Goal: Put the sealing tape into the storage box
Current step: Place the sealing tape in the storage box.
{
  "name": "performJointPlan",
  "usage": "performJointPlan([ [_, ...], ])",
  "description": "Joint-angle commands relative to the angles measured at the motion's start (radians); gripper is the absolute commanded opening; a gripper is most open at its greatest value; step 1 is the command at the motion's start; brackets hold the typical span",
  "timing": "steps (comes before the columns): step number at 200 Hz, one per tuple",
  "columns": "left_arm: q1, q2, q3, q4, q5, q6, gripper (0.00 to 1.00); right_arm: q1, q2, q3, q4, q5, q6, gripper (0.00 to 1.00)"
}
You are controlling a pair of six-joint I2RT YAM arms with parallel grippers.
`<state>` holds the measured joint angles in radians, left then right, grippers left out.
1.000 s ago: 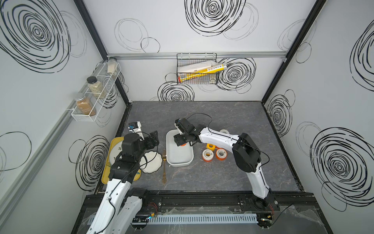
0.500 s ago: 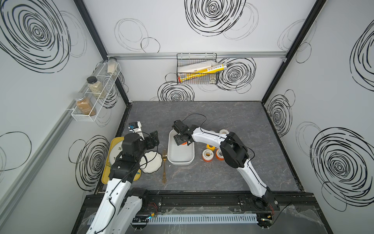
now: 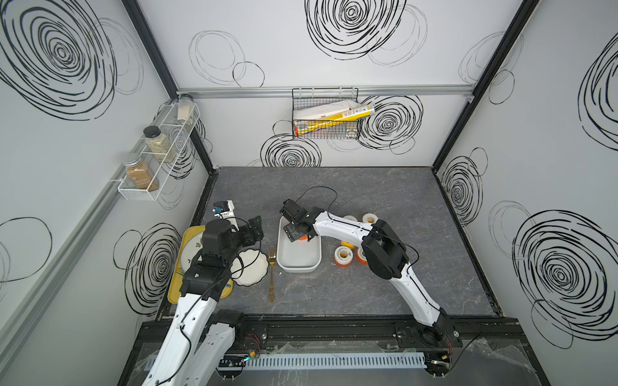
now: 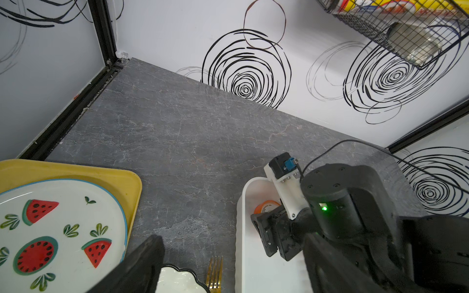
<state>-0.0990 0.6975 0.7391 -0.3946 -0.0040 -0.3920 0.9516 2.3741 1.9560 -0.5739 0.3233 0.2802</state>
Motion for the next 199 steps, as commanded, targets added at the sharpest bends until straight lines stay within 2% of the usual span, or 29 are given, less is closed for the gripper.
performJointPlan([
  [1, 0.003, -0.003, -0.01, 0.035, 0.007, 0.014, 0.92, 0.009, -0.081, 0.002, -0.035, 0.018, -0.006, 0.84],
  [39, 0.004, -0.007, -0.01, 0.034, 0.009, 0.012, 0.92, 0.009, -0.211, -0.104, 0.021, -0.086, -0.003, 0.77],
  [55, 0.004, -0.009, -0.01, 0.034, 0.009, 0.012, 0.92, 0.01, -0.246, -0.143, 0.043, -0.129, 0.006, 0.69],
  [70, 0.004, -0.01, -0.01, 0.034, 0.009, 0.012, 0.92, 0.01, -0.269, -0.177, 0.074, -0.173, 0.015, 0.58],
  [90, 0.005, -0.01, -0.012, 0.036, 0.013, 0.014, 0.9, 0.01, -0.259, -0.188, 0.092, -0.249, 0.019, 0.33],
  [111, 0.004, -0.01, -0.012, 0.036, 0.011, 0.013, 0.9, 0.011, -0.227, -0.18, 0.102, -0.305, 0.031, 0.13],
  [161, 0.004, -0.012, -0.012, 0.036, 0.009, 0.014, 0.89, 0.013, -0.147, -0.153, 0.1, -0.328, 0.042, 0.13],
  [199, 0.004, -0.012, -0.011, 0.036, 0.009, 0.014, 0.9, 0.013, -0.087, -0.116, 0.067, -0.279, 0.043, 0.13],
])
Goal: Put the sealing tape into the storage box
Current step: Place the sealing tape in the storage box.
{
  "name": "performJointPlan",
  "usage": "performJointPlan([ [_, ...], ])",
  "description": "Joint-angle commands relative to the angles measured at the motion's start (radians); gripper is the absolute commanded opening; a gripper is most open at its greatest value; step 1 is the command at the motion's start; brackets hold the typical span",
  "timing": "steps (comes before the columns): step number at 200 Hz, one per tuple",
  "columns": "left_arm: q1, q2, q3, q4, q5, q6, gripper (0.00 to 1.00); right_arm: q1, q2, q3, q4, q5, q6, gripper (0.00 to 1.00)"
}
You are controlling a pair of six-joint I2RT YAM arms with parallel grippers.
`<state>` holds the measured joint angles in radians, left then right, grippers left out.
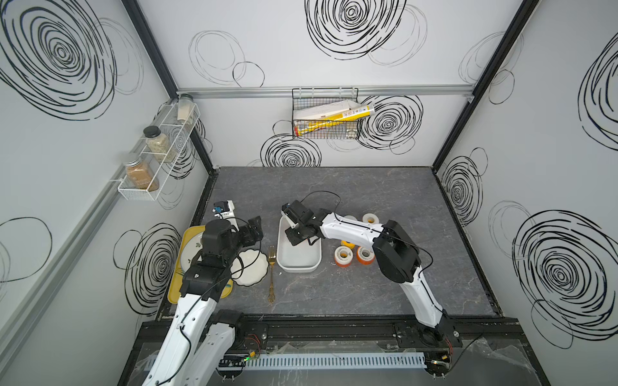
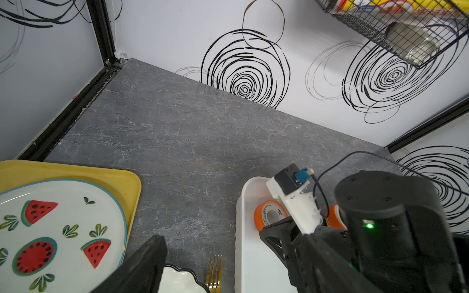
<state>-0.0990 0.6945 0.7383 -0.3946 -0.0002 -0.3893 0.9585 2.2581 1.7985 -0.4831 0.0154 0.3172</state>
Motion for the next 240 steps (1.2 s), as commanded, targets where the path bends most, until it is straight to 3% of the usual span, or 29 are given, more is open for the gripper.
performJointPlan([
  [1, 0.004, -0.009, -0.01, 0.036, 0.006, 0.011, 0.9, 0.006, 0.031, 0.043, -0.024, 0.031, 0.006, 0.13],
  [66, 0.004, -0.006, -0.01, 0.036, 0.009, 0.011, 0.9, 0.006, 0.097, 0.115, -0.087, 0.216, 0.003, 0.14],
  [134, 0.003, -0.003, -0.01, 0.037, 0.012, 0.012, 0.9, 0.005, 0.103, 0.131, -0.105, 0.277, 0.001, 0.14],
  [162, 0.002, -0.001, -0.011, 0.037, 0.012, 0.013, 0.9, 0.005, 0.03, 0.059, -0.022, 0.161, -0.028, 0.17],
  [201, 0.001, 0.0, -0.01, 0.037, 0.013, 0.013, 0.9, 0.005, -0.088, -0.019, 0.013, 0.148, -0.036, 0.22],
  [240, -0.001, 0.0, -0.011, 0.036, 0.013, 0.013, 0.9, 0.005, -0.317, -0.212, 0.126, 0.139, -0.038, 0.26],
])
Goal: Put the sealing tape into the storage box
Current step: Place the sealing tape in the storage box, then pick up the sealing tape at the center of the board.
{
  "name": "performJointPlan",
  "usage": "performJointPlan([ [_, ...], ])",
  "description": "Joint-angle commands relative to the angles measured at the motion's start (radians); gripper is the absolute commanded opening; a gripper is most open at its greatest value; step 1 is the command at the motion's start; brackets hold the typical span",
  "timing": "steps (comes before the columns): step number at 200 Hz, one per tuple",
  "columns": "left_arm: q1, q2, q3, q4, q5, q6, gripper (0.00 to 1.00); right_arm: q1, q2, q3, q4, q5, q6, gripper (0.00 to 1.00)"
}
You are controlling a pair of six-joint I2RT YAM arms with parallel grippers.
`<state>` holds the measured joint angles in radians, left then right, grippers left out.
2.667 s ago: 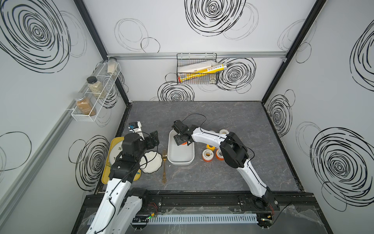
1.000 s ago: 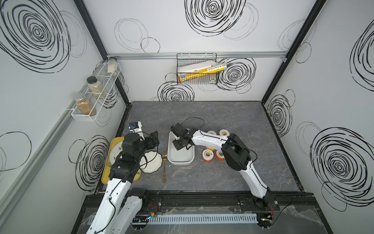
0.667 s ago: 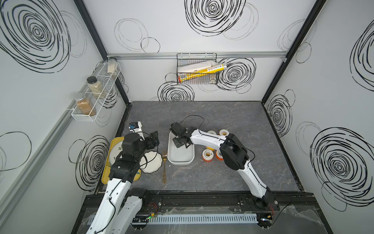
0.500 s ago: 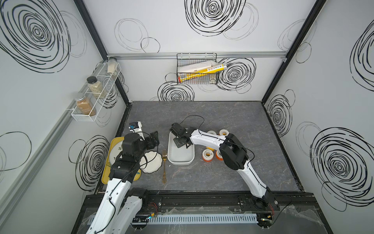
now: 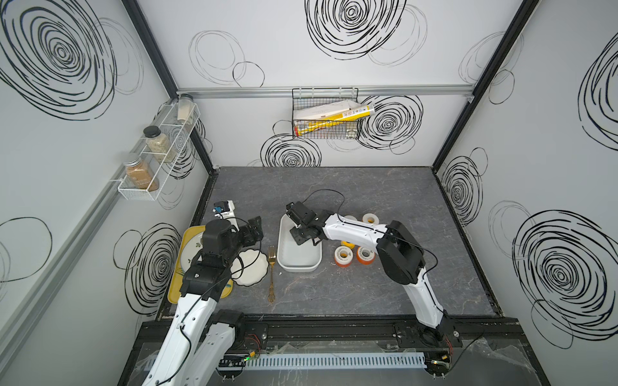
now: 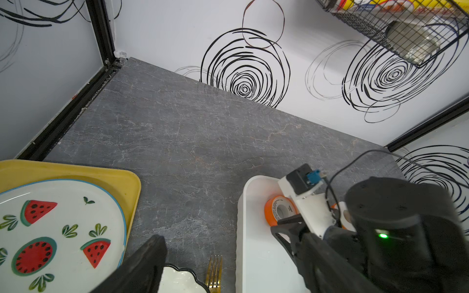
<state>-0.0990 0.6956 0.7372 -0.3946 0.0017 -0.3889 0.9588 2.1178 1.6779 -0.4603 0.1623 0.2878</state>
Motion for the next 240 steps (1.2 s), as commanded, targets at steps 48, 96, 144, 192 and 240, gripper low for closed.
performJointPlan([
  [48, -0.001, 0.001, -0.009, 0.036, 0.014, 0.014, 0.9, -0.002, -0.564, -0.499, 0.298, 0.223, -0.025, 0.35],
  [96, -0.001, -0.001, -0.01, 0.037, 0.018, 0.012, 0.9, -0.06, -0.927, -0.897, 0.482, 0.373, 0.033, 0.5],
  [144, 0.0, 0.004, -0.009, 0.037, 0.023, 0.013, 0.9, -0.168, -1.205, -1.222, 0.603, 0.464, 0.139, 0.71],
  [192, -0.005, 0.013, -0.009, 0.037, 0.029, 0.015, 0.9, -0.219, -1.348, -1.416, 0.642, 0.624, 0.268, 0.75],
  [240, -0.023, 0.041, -0.01, 0.051, 0.101, 0.041, 0.9, -0.253, -1.47, -1.525, 0.665, 0.666, 0.342, 0.8],
])
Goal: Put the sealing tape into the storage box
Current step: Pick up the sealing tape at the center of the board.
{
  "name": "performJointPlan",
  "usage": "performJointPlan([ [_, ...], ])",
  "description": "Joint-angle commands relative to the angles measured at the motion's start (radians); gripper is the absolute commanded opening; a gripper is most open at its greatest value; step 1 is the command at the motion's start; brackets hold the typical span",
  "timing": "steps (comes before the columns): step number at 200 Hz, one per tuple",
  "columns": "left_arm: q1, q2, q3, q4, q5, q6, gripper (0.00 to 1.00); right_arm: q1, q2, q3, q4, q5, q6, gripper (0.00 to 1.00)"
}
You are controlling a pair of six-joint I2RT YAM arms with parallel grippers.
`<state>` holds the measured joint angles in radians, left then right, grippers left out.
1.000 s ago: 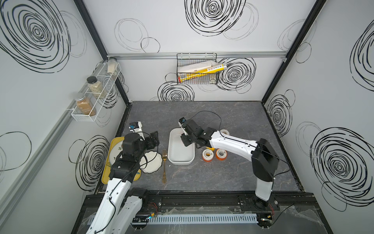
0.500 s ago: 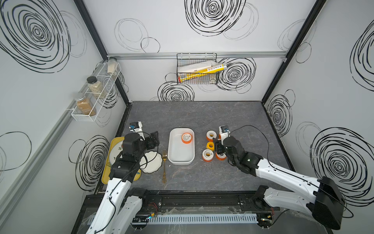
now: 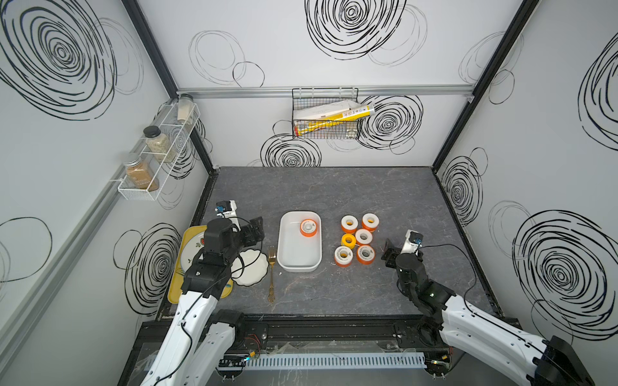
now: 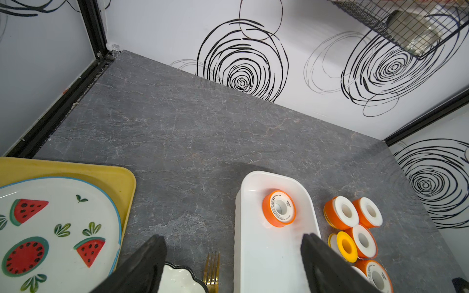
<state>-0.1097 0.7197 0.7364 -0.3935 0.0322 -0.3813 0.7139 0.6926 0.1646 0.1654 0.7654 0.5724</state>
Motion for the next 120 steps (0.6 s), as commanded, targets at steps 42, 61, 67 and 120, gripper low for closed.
performJointPlan([
  [42, -0.169, 0.218, 0.081, 0.007, 0.069, -0.028, 0.85, -0.01, -0.082, -0.037, 0.039, 0.1, 0.085, 0.8],
  [61, -0.339, 0.33, 0.15, 0.021, -0.024, -0.082, 0.82, -0.012, -0.077, -0.037, 0.04, 0.085, 0.095, 0.81],
  [67, -0.406, 0.365, 0.174, 0.034, -0.074, -0.081, 0.83, -0.013, -0.074, -0.036, 0.042, 0.085, 0.094, 0.81],
  [120, -0.552, 0.836, 0.521, 0.0, -0.13, -0.033, 0.97, -0.016, -0.049, -0.036, 0.054, 0.082, 0.099, 0.81],
])
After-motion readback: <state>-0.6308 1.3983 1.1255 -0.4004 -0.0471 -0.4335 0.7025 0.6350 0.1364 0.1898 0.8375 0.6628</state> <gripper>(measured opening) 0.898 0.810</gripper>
